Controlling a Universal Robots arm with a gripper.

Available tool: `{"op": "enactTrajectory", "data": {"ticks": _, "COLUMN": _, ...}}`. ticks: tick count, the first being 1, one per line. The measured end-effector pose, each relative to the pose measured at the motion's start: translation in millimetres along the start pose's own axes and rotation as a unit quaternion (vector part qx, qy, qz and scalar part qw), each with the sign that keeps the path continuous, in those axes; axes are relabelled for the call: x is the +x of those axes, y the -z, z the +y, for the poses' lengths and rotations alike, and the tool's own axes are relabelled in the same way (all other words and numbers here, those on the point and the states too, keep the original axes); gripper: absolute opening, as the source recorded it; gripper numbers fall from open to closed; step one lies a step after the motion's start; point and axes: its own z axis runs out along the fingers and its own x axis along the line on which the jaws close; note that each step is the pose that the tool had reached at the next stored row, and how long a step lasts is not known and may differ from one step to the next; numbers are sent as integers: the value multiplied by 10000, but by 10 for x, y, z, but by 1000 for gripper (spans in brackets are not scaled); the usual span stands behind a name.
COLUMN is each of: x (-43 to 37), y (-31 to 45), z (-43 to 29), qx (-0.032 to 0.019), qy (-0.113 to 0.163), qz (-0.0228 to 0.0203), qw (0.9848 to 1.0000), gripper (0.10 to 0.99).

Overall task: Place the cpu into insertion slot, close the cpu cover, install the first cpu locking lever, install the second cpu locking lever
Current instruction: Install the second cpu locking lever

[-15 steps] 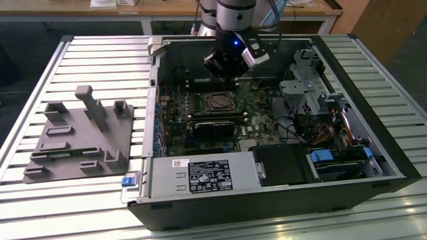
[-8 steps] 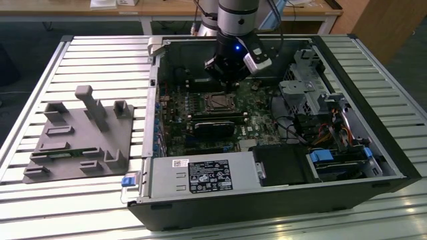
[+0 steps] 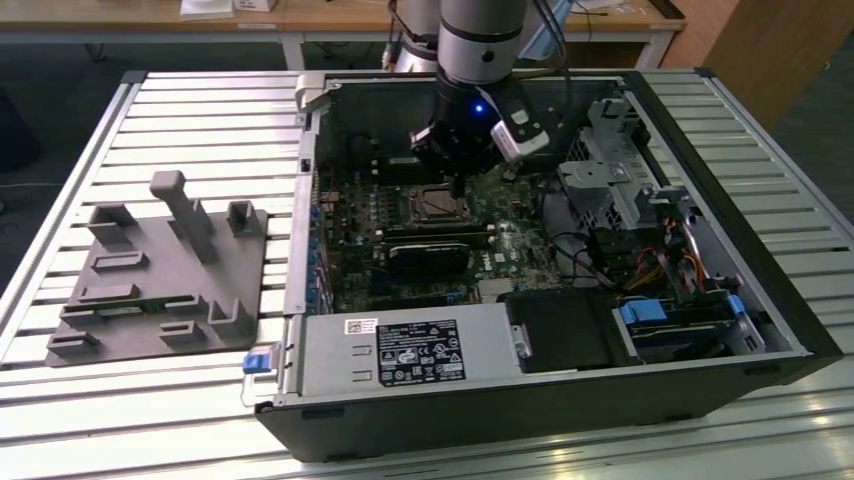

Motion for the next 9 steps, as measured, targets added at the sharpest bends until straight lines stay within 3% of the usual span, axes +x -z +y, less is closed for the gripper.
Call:
{"op": "enactTrajectory", "data": {"ticks": 1, "x": 0, "y": 0, "z": -8, "qx": -44, "qy": 0, "qz": 4, "qw": 10000, "gripper": 114}}
{"op": "enactTrajectory", "data": {"ticks": 9, "x": 1, "y": -36, "z": -147, "qx": -94, "qy": -1, "qz": 8, "qw": 10000, "gripper": 114}}
